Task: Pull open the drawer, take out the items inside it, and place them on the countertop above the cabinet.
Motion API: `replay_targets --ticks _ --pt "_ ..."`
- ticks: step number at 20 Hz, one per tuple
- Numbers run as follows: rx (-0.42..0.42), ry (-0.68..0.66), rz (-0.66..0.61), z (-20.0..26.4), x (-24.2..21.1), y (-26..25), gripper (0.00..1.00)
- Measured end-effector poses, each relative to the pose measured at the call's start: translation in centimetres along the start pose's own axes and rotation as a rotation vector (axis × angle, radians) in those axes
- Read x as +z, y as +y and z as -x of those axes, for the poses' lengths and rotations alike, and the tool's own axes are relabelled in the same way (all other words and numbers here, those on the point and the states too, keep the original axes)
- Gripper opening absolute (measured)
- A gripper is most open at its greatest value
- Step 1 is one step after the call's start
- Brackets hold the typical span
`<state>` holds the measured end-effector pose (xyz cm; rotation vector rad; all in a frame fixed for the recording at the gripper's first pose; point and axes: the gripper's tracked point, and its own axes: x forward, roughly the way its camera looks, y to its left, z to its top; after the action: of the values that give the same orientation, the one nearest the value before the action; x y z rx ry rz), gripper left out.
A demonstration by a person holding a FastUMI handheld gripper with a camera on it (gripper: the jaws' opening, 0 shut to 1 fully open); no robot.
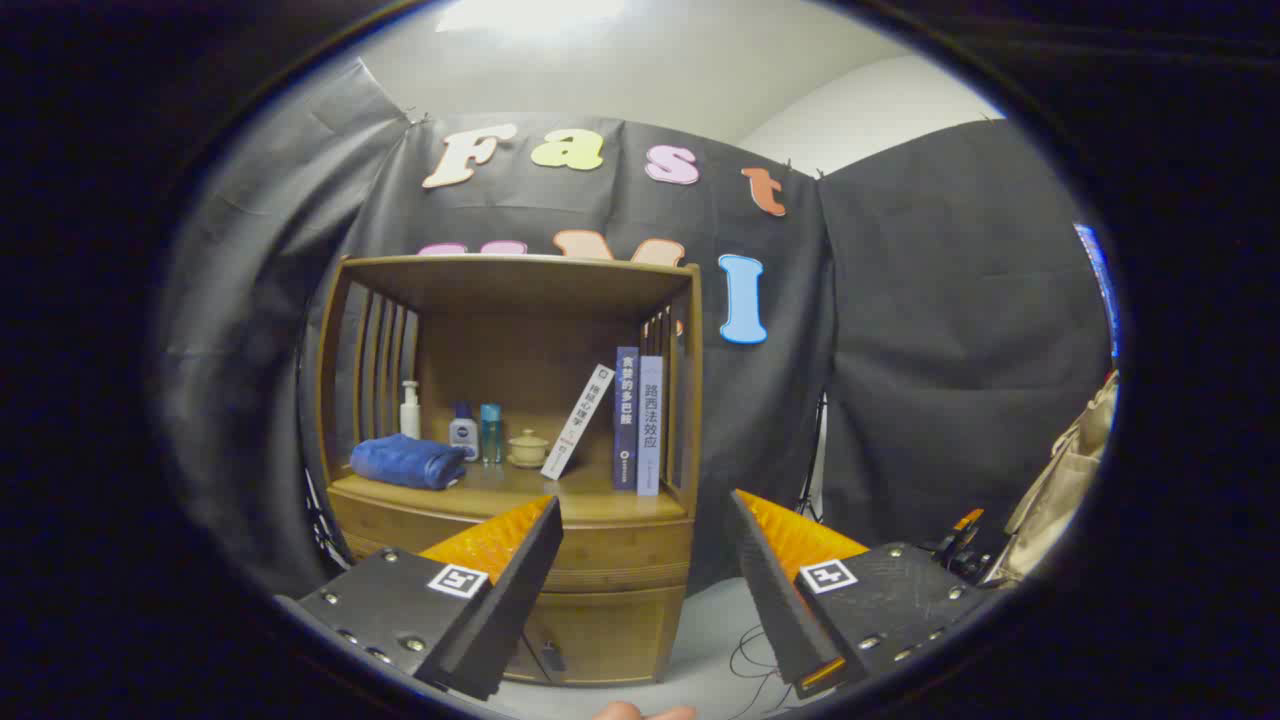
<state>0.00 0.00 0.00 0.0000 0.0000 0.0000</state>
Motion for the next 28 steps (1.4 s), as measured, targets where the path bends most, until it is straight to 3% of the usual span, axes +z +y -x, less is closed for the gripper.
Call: replay_targets --ticks 11,28 --pt "0.098 -0.021 -0.025 3.6 1.3 5.8 0.98" --pt "0.130 0.014 0.004 4.6 1.0 6.2 0.98"
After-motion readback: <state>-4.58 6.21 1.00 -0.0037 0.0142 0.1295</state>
